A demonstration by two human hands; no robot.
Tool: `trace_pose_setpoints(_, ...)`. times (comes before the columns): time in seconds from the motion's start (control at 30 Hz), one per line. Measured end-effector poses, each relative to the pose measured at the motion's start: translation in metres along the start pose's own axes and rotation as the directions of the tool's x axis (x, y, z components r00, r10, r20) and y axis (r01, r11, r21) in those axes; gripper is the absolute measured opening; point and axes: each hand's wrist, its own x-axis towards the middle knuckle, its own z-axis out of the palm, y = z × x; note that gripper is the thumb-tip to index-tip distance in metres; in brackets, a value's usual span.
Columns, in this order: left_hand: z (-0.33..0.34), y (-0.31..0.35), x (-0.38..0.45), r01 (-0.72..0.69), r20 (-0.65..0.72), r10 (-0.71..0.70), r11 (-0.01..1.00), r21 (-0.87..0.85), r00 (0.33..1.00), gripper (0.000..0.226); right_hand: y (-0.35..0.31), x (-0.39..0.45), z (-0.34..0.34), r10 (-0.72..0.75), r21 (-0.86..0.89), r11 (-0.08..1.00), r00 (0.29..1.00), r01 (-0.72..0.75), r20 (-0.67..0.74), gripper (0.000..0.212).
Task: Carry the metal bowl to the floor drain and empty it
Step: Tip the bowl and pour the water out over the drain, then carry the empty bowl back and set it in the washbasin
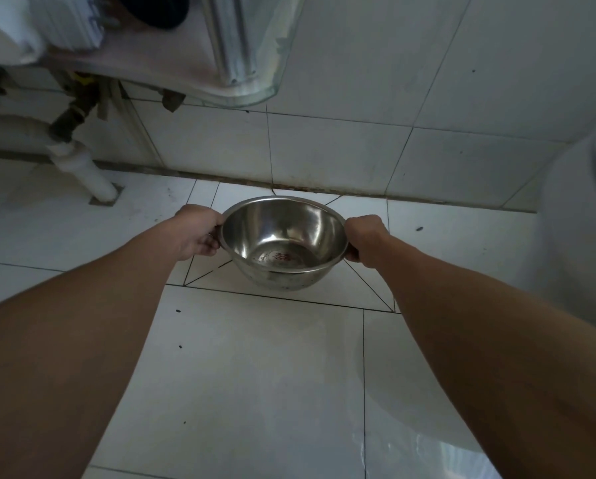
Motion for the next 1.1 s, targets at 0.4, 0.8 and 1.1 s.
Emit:
trace_pose_setpoints(0.4,-0.003,-0.012,-0.017,-0.005,0.003,0.005,0.997,-0.079,1.000,0.016,0.008,-0.021,-0.008,-0.108,-0.030,0.994,0.994,0.108,-0.009,0.025)
trace_pose_setpoints(0.8,-0.070,-0.057,-0.148,0.148,-0.120,-0.202,0.922,-0.359,0.972,0.022,0.000,-0.154,0.022,-0.171,-0.087,0.981,0.984,0.174,0.044,0.020)
trace_pose_setpoints(1.1,-0.258,-0.048,-0.348,0.234,-0.255,-0.429,0.801,-0.551,0.866,0.031,-0.098,-0.378,0.060,-0.159,-0.185,0.957,0.940,0.222,0.303,0.023)
